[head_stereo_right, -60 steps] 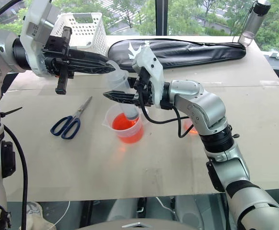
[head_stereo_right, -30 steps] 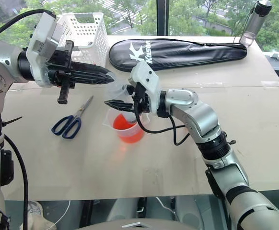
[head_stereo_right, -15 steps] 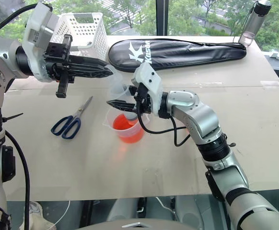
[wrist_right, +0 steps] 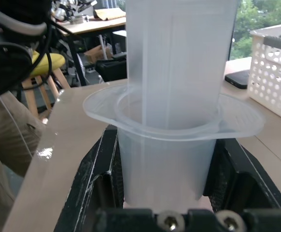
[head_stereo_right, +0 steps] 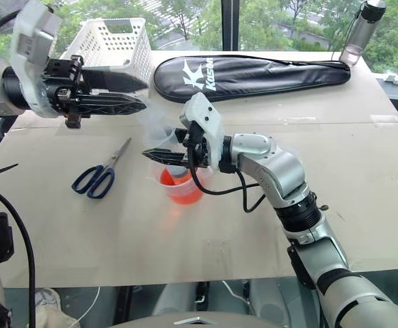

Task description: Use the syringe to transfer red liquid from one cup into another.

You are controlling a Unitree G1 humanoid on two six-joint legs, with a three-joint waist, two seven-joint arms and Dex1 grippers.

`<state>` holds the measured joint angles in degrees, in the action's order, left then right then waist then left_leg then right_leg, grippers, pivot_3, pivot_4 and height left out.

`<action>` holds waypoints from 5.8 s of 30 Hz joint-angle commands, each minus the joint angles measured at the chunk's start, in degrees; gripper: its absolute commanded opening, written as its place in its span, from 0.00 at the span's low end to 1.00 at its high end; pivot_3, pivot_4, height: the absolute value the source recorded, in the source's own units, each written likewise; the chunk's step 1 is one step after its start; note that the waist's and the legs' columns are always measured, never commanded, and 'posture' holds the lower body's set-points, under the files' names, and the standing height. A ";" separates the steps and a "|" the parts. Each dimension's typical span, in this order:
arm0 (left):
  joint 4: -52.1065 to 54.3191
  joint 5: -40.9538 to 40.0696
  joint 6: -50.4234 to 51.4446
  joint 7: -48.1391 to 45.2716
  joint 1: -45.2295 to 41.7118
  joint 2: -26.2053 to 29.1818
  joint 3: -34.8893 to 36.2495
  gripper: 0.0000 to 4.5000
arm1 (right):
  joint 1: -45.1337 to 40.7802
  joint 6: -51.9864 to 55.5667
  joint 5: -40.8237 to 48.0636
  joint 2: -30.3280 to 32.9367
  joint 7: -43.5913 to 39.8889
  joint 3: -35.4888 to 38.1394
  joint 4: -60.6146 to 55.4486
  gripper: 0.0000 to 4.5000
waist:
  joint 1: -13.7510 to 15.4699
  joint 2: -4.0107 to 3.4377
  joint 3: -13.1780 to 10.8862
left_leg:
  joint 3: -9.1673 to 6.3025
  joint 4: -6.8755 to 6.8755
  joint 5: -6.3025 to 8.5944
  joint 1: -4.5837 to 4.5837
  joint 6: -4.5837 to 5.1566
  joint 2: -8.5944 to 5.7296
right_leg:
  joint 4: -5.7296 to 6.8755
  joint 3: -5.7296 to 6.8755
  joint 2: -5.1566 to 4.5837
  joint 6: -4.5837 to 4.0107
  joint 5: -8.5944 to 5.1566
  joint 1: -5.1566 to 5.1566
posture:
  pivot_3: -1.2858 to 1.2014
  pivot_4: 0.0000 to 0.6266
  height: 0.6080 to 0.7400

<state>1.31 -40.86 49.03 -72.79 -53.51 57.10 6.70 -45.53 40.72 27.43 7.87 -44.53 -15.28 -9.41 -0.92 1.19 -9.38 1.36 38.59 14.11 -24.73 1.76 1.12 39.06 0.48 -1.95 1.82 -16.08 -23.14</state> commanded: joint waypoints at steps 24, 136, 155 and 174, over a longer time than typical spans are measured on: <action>19.95 -7.99 1.38 11.95 28.63 -5.78 9.57 0.69 | -3.08 2.50 5.67 -1.17 2.23 4.96 -2.72 0.35 | 0.09 0.13 0.08 | 0.01 -0.06 0.00 0.03 0.00 0.02 | 0.02 -0.19 -0.25 -0.02 0.01 -0.01 | 0.52 0.24 0.88; -17.36 19.59 -26.87 18.56 -7.09 -55.12 -23.84 0.30 | 28.96 10.44 30.66 41.37 29.49 52.67 -24.49 1.00 | 1.34 -0.18 0.14 | 0.06 -0.13 0.03 0.09 0.09 -0.11 | -0.20 -0.39 0.02 0.00 0.00 0.19 | 0.52 0.24 0.88; -17.39 25.21 -27.11 19.31 -5.59 -56.36 -24.94 0.30 | 25.01 18.96 47.62 54.91 23.85 56.42 -19.18 0.81 | 1.85 -0.23 0.16 | -0.02 -0.06 0.12 0.01 0.25 -0.10 | -0.20 -0.30 -0.02 0.00 0.00 0.21 | 0.52 0.24 0.88; -17.42 27.61 -25.46 19.21 -4.97 -57.34 -25.83 0.30 | 19.86 16.39 50.25 57.50 25.44 50.09 -17.53 0.62 | 1.73 -0.25 0.17 | 0.01 -0.03 0.11 0.02 0.23 -0.09 | -0.19 -0.33 -0.01 0.00 0.00 0.21 | 0.52 0.24 0.88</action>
<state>-17.63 -13.41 23.91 -53.46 -58.08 0.64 -18.78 -24.23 58.67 77.30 65.10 -19.52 34.48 -26.35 0.81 0.94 -9.21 1.37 38.57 14.23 -24.70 1.99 1.03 38.88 0.15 -1.96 1.82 -16.08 -22.93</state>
